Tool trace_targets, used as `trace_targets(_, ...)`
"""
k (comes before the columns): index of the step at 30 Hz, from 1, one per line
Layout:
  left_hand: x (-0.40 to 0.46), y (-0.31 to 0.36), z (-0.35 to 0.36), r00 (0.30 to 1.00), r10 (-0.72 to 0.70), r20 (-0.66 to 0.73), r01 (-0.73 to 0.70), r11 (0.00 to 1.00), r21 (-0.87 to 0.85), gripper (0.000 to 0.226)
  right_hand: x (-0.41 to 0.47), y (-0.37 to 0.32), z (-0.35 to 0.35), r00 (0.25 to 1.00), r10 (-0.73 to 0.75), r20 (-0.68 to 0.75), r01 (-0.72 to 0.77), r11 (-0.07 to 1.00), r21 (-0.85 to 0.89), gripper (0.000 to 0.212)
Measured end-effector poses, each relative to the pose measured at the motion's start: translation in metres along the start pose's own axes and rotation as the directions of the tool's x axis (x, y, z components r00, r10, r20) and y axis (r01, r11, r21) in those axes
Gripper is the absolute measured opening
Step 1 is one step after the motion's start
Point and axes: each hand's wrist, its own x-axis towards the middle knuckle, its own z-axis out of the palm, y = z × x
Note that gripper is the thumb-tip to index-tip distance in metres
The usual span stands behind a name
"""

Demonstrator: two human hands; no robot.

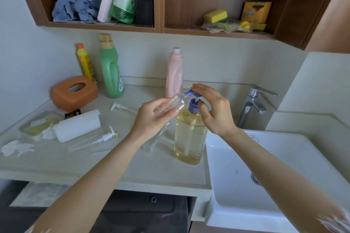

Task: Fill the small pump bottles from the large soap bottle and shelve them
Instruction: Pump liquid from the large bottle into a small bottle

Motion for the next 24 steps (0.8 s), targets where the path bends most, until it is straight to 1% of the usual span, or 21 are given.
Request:
trace_targets(3,-0.001,-0.005,0.004,1.000,0.016,-0.001,-0.016,1.000,-0.019,0.038,-0.010,0.005,0.011,0.999,-0.033,-0.032,0.035,0.997,0.066,0.037)
trace_targets(5,-0.001,-0.009,0.006,0.999,0.037,-0.020,-0.037,0.999,-0.014,0.035,-0.016,0.009,0.021,0.997,-0.024,-0.074,0.031,0.995,0.095,0.044)
trace_targets(8,-0.001,-0.015,0.006,0.997,0.058,-0.044,-0.057,0.998,0.016,0.030,-0.024,0.014,0.032,0.994,-0.020,-0.107,0.027,0.997,0.071,0.056)
trace_targets(13,-0.001,-0.019,0.003,0.999,0.044,-0.029,-0.042,0.998,0.036,0.026,-0.028,0.009,0.035,0.994,0.008,-0.109,0.000,0.997,0.073,0.060)
trace_targets(16,0.001,-0.015,0.003,0.999,0.032,-0.026,-0.030,0.998,0.048,0.039,-0.024,0.003,0.023,0.999,-0.009,-0.047,0.011,0.998,0.056,0.060)
trace_targets(18,0.001,-0.010,0.002,0.999,0.035,-0.020,-0.034,0.998,0.059,0.044,-0.016,0.000,0.010,1.000,-0.003,0.003,0.003,1.000,0.030,0.047)
trace_targets(20,0.002,-0.005,0.002,0.999,0.026,-0.020,-0.024,0.997,0.072,0.044,-0.007,-0.001,0.000,0.999,0.018,0.040,-0.017,0.999,-0.037,0.035)
trace_targets(22,0.002,-0.003,0.001,1.000,0.013,-0.016,-0.012,0.996,0.093,0.052,0.002,-0.002,-0.005,0.996,0.028,0.087,-0.019,0.995,-0.096,0.035)
trace_targets(24,0.002,-0.003,0.000,1.000,0.013,-0.015,-0.011,0.993,0.114,0.056,0.005,-0.001,-0.008,0.994,0.025,0.110,-0.013,0.995,-0.104,0.035)
